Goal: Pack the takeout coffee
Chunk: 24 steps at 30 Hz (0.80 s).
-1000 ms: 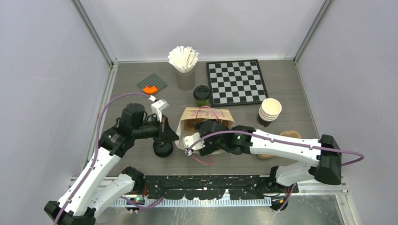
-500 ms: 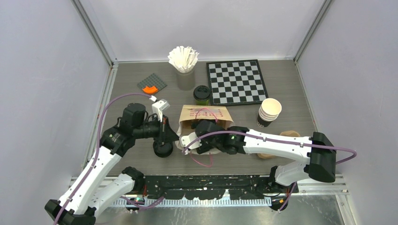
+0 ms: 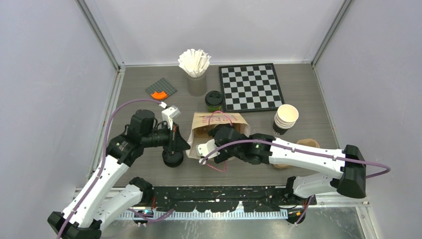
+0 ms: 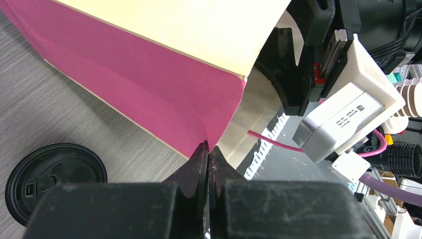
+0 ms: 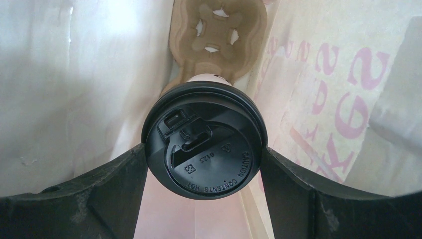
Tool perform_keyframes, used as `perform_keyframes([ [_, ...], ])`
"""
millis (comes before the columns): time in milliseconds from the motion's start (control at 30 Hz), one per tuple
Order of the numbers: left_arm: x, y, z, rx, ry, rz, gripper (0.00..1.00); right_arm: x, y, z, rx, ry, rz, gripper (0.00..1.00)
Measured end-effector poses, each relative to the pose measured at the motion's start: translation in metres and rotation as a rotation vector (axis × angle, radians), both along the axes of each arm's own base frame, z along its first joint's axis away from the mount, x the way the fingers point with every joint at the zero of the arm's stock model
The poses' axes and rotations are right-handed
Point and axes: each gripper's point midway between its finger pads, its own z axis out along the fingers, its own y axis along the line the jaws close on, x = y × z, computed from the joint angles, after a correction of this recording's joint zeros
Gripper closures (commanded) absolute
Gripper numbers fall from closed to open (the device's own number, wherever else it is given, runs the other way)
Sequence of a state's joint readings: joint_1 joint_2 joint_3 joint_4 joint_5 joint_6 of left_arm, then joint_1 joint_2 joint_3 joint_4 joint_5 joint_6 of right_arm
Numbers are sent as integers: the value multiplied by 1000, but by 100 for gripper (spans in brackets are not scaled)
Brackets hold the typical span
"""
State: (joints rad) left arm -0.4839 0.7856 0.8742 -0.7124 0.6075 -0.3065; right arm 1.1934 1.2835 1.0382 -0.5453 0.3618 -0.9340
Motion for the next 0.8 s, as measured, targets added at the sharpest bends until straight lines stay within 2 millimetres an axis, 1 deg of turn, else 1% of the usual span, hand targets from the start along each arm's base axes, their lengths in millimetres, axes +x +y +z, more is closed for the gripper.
perform_keyframes([
  [433,0,-1,0,-2,-7,-9,100,3,-10,-8,-34,9,-19,31],
  [633,1,-1,-2,-3,-7,-8,100,7,-20,-17,-63,6,-45,32],
  [800,2,-2,-1,-8,-14,-7,100,12,-25,-19,-70,3,-68,32],
])
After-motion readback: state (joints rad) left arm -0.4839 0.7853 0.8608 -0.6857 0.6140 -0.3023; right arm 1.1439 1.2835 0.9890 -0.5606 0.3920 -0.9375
